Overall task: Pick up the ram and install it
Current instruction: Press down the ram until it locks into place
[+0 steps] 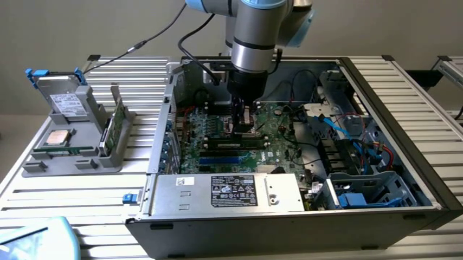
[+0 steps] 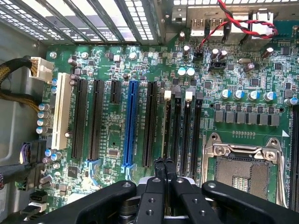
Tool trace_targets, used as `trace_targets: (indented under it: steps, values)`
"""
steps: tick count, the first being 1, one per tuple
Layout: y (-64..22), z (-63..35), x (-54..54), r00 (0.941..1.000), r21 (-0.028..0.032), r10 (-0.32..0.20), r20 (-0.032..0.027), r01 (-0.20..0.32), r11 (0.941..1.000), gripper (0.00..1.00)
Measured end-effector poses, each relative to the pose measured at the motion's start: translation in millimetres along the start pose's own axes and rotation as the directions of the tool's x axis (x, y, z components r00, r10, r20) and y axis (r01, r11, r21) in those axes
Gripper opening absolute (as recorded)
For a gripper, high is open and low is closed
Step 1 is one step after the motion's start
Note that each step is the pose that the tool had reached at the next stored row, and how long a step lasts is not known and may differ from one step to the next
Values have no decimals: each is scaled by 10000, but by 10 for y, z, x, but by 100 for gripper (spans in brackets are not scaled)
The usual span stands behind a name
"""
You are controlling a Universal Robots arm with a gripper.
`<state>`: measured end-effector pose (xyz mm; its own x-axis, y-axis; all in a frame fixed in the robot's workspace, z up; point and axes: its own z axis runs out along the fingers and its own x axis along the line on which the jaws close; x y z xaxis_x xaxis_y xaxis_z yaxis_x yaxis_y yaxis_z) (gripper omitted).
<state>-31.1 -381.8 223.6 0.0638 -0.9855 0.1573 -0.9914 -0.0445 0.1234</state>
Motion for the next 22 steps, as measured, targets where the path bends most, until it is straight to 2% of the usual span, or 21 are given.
trace_targets:
  steps: [11,12,16,22]
  values:
    - [2,8,-3,10000,13,2,0,-2,10000,10]
    - [3,-8,-2,10000,23,0,17,0,10000,10]
    - [18,-115,17,10000,4,1,-2,-1,10000,10]
    - [-21,-149,26,10000,0,0,-3,0,10000,10]
